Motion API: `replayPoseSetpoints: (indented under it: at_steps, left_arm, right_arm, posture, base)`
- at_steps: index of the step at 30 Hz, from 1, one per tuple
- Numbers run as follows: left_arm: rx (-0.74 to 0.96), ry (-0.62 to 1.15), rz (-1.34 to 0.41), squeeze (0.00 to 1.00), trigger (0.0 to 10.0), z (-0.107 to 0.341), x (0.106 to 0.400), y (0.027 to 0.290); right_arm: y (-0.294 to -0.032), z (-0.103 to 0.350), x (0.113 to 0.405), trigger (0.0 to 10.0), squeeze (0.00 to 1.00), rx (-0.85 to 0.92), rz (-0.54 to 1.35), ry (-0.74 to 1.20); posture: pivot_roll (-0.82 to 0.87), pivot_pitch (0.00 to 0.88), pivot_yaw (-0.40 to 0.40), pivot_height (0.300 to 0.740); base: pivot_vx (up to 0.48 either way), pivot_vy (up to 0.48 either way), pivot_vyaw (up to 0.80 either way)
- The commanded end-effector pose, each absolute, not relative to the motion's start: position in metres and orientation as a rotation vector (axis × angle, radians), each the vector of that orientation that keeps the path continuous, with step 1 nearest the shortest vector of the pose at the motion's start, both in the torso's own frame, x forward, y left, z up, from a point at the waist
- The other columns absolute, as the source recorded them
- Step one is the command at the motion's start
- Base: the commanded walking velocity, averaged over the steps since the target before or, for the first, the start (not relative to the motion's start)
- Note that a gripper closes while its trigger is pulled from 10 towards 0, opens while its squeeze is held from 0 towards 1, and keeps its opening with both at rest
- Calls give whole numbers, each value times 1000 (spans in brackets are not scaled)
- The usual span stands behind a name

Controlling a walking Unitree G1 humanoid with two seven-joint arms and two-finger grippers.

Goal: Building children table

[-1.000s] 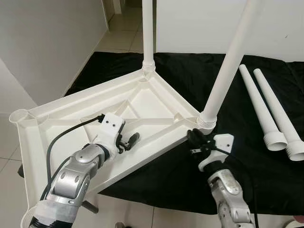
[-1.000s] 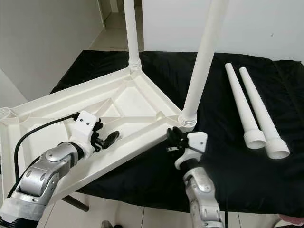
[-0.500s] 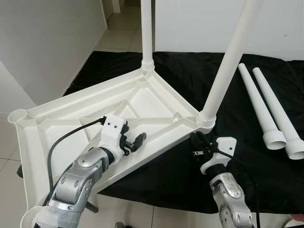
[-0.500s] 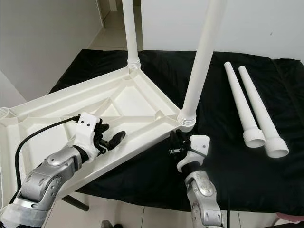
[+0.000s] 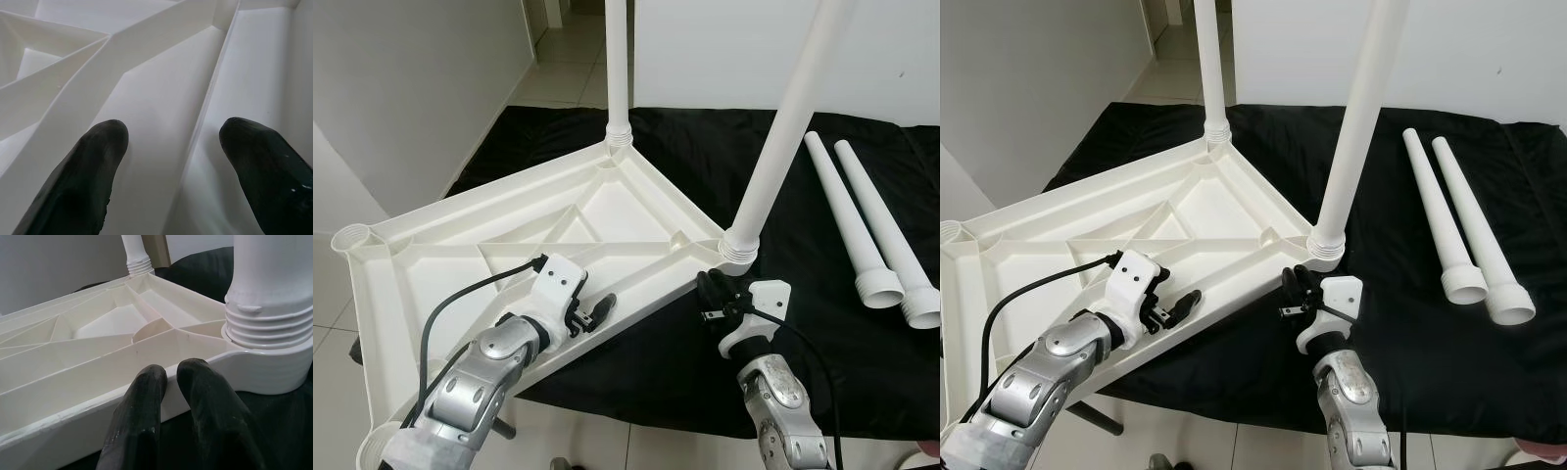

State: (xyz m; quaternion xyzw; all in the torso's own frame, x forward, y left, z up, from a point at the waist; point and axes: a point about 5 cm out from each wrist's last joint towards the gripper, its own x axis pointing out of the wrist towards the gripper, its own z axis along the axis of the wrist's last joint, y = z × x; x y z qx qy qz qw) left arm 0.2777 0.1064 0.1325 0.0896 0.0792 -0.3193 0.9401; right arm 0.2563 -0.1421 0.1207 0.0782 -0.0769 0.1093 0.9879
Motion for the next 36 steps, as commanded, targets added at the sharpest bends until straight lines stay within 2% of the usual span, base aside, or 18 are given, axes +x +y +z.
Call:
replayPoseSetpoints:
  at_steps: [1,5,14,15,16,17,19,20,36]
  left_arm:
    - [206,198,-812,0,10000,127,273,103]
    - [262,272,-754,0,10000,116,280,106]
    - [235,303,-680,0,10000,117,293,103]
    - [228,296,-676,0,9059,119,294,101]
    - [227,290,-675,0,5529,119,295,100]
    - [220,291,-678,0,1098,119,295,99]
    - [214,293,-682,0,1098,119,296,98]
    - [209,290,-680,0,0,119,297,96]
    - [188,203,-650,0,0,135,317,63]
  right_arm:
    - [-139,118,253,10000,0,162,219,-143]
    - [-138,119,251,10000,0,165,207,-146]
    - [-136,121,256,10000,0,171,189,-157]
    - [-135,121,257,10000,0,173,187,-158]
    - [-135,121,258,10000,0,175,186,-158]
    - [-134,121,258,10000,0,177,185,-159]
    - [-133,121,258,10000,0,178,184,-159]
    - [-132,122,260,10000,0,179,184,-161]
    - [-128,130,272,10000,0,197,145,-201]
  posture:
    - [-100,84,81,740]
    - [-107,81,85,740]
    - [-104,62,93,740]
    - [-100,58,88,740]
    - [-100,58,88,740]
    - [-99,53,85,740]
    - [-99,53,85,740]
    - [-102,49,86,740]
    - [-95,40,100,740]
  base:
    - [0,0,0]
    - [0,0,0]
    - [0,0,0]
    - [0,0,0]
    - [0,0,0]
    - [0,0,0]
    - [0,0,0]
    - [0,0,0]
    - [0,0,0]
